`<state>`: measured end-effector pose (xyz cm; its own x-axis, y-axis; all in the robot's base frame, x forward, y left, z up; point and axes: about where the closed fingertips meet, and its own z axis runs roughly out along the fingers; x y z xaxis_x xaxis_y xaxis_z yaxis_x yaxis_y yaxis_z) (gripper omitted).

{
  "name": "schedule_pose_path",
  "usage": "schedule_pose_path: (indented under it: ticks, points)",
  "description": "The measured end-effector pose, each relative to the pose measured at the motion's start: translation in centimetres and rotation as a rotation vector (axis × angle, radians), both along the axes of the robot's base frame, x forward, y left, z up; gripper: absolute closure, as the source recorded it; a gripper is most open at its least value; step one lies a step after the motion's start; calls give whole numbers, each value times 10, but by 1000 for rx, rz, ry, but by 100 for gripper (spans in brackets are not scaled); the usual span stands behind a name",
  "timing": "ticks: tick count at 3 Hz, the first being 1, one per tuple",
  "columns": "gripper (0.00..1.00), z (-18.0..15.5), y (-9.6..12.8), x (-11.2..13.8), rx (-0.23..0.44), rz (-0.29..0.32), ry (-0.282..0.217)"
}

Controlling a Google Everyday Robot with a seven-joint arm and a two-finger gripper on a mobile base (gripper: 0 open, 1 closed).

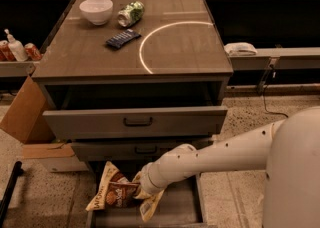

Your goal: Place brown chip bag into bottom drawer

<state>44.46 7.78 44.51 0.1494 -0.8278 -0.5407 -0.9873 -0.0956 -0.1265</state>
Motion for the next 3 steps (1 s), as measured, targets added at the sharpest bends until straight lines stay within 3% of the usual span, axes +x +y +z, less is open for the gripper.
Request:
schedule_pose_path:
  ticks: [1,3]
  points:
    - [100,-42,5,14,20,7,-1]
    - [57,-109,23,27,17,5,53]
